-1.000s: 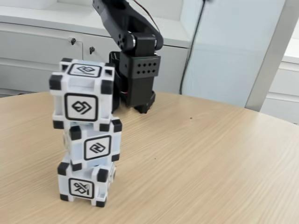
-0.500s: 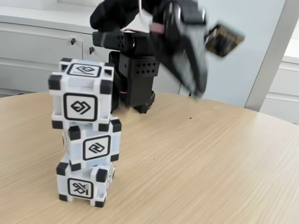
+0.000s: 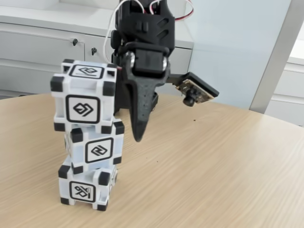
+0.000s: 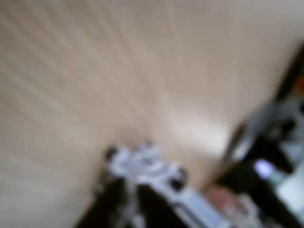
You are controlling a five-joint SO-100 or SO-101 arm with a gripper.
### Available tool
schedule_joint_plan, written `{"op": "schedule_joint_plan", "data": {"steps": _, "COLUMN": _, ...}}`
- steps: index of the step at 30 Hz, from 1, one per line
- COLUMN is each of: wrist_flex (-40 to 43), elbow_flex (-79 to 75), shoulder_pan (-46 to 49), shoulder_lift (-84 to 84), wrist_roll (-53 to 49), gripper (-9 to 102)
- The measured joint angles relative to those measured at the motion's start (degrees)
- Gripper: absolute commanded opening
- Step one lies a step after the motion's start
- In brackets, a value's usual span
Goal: Stack cubes from left to right.
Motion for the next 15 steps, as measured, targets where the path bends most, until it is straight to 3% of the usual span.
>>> {"op": "schedule_joint_plan", "data": {"steps": 7, "wrist_flex": 0.0, "elbow_flex": 0.0, "shoulder_pan": 0.44, "shoulder_lift": 0.0, "wrist_roll": 3.08, "gripper": 4}}
{"op": "schedule_joint_plan", "data": {"steps": 15, "wrist_flex": 0.0, "elbow_flex": 0.0, "shoulder_pan": 0.44, "shoulder_lift": 0.0, "wrist_roll": 3.08, "gripper": 1}}
